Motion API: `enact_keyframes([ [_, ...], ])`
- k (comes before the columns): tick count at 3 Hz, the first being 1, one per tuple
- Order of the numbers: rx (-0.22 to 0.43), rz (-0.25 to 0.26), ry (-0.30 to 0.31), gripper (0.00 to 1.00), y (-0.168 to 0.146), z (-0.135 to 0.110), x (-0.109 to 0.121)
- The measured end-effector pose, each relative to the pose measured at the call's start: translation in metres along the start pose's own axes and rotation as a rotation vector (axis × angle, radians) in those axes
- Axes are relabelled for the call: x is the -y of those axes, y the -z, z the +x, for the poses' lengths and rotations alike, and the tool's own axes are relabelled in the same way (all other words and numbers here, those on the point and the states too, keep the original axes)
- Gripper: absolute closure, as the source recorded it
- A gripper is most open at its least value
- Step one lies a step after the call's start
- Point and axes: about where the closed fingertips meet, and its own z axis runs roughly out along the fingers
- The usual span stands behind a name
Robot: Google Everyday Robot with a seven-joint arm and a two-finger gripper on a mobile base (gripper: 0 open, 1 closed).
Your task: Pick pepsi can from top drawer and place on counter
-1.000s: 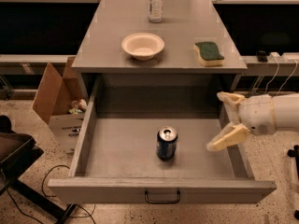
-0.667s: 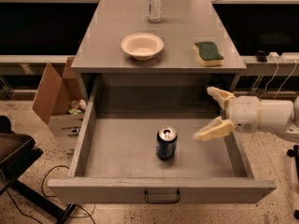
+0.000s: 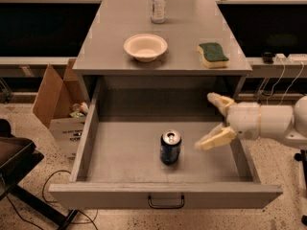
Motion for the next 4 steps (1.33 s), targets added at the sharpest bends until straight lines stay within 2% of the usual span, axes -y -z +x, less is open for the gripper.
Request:
enact_keyframes([
  [1, -0.030, -0.022, 0.026, 0.00, -0.022, 0.022, -0.008],
  [2, 0.010, -0.037, 0.029, 0.00, -0.052, 0.041, -0.006],
  [3, 0.022, -0.060, 0.008, 0.00, -0.075, 0.060, -0.009],
  [4, 0.030, -0.088, -0.015, 0.14, -0.089, 0.076, -0.019],
])
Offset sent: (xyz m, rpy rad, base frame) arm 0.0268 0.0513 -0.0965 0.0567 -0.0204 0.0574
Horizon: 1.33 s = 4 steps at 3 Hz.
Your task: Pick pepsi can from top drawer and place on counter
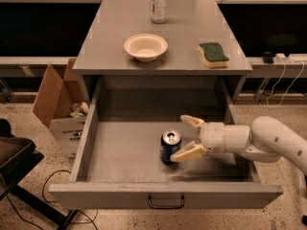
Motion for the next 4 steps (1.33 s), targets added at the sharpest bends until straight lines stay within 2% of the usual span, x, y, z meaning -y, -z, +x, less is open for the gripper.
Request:
enact_keyframes([
  [1, 0.018, -0.028, -0.024, 0.37, -0.007, 0.001, -0.018],
  [2, 0.051, -0.051, -0.052, 0.61, -0.015, -0.011, -0.038],
  [3, 0.078, -0.037, -0.083, 0.83, -0.017, -0.031, -0.047],
  [4, 0.101, -0.035, -0.059, 1.00, -0.014, -0.098, -0.054],
])
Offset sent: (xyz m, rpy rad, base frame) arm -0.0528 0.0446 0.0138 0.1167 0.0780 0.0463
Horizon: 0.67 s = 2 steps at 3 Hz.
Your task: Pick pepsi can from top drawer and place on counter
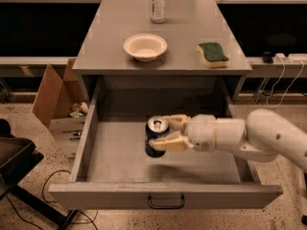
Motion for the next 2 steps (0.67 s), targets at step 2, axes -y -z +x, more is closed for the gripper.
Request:
enact_keyframes([
  [2, 0.052, -0.003, 0.187, 1.00, -0.056, -0.218, 0.007],
])
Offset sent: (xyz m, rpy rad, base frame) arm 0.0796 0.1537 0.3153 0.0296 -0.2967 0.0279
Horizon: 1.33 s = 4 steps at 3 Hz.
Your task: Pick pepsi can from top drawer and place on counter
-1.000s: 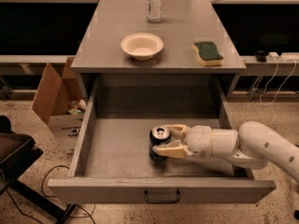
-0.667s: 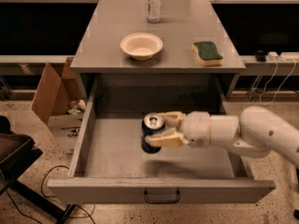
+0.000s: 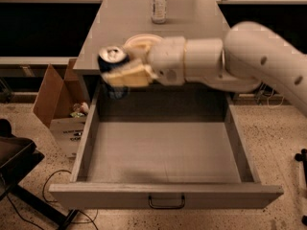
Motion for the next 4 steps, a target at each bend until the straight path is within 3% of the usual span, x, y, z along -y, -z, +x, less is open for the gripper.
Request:
enact_keyframes([
  [1, 0.004, 0.057, 0.010, 1.00, -0.039, -0.047, 0.040],
  [2, -0.022, 0.143, -0.004, 1.00, -0.074, -0.062, 0.088],
  [3, -0.090, 0.247, -0.109, 1.00, -0.125, -0.031, 0.150],
  [4, -0.089, 0.248, -0.104, 1.00, -0.123, -0.031, 0.150],
])
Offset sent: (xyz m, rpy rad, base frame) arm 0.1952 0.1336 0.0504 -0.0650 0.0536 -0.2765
